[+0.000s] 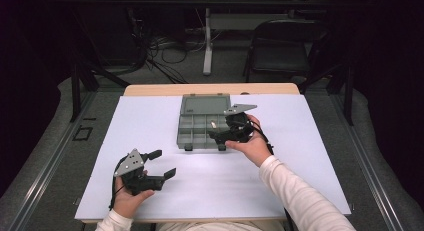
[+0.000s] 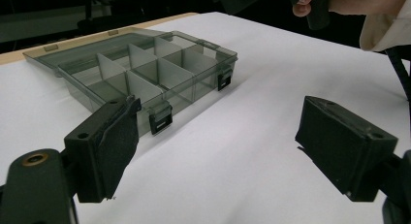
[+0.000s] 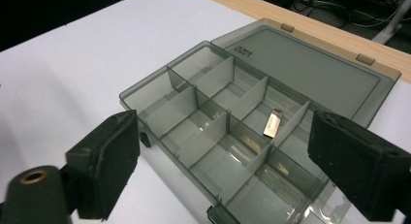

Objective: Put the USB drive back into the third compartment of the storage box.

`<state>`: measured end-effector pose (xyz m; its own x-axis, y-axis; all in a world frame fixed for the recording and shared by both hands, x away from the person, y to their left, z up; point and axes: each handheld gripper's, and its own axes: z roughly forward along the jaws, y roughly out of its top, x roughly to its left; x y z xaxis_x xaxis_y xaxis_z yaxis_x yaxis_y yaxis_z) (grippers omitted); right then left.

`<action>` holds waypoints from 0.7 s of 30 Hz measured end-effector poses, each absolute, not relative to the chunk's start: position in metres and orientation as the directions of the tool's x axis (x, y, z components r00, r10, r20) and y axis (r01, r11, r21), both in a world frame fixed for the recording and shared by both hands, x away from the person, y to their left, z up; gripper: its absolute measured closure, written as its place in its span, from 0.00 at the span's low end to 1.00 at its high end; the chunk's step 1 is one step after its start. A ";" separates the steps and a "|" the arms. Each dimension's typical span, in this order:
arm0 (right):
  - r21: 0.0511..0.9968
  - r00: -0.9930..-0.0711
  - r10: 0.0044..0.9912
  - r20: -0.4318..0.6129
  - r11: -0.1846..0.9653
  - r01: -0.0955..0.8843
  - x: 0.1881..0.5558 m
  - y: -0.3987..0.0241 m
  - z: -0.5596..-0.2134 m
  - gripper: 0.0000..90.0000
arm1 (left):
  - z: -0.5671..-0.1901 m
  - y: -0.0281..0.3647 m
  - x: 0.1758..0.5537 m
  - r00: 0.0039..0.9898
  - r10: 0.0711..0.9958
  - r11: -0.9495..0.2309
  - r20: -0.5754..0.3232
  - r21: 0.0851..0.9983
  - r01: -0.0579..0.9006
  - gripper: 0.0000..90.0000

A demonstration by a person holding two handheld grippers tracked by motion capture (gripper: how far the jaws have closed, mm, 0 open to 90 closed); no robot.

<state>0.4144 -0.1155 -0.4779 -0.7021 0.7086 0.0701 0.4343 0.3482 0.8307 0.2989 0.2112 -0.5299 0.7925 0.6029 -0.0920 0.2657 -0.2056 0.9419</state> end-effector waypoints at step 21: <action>0.856 -0.706 0.706 0.060 0.327 0.400 0.372 -0.153 -0.484 0.00 | -0.530 0.214 0.299 0.784 0.614 -0.210 -0.086 0.940 0.268 0.17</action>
